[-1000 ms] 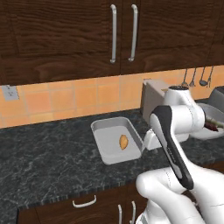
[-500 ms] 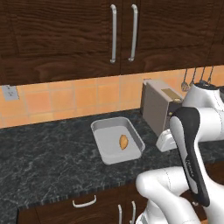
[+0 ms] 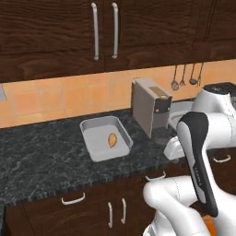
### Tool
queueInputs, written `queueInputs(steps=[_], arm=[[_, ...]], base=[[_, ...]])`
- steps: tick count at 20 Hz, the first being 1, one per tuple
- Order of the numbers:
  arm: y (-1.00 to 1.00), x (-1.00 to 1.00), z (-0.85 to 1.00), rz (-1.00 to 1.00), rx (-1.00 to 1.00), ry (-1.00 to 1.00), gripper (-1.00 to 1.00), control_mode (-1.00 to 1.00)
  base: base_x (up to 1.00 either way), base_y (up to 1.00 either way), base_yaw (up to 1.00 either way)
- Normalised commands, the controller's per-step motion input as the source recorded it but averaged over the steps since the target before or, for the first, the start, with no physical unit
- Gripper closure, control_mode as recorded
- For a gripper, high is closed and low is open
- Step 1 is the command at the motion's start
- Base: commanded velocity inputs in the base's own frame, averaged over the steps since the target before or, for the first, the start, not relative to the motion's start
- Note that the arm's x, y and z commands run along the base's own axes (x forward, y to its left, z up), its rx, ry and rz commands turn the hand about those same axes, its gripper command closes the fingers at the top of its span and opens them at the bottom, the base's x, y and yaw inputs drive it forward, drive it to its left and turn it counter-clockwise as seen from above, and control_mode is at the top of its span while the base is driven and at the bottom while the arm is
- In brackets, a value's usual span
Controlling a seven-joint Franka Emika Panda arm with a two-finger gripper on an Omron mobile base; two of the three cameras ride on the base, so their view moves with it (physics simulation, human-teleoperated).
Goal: Place one potato and one fish in each tupperware on the nearby counter, to pack two identical lunches.
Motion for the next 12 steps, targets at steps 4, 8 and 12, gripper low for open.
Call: queueInputs(steps=[4, 8, 12], arm=[[0.00, 0.00, 0.00, 0.00, 0.00, 0.00, -1.00, 1.00], [0.00, 0.00, 0.00, 0.00, 0.00, 0.00, -1.00, 1.00], [0.00, 0.00, 0.00, 0.00, 0.00, 0.00, -1.00, 1.00]], base=[[-0.29, -0.87, -0.46], [0.08, -0.79, -0.73], [0.06, -0.89, -0.71]])
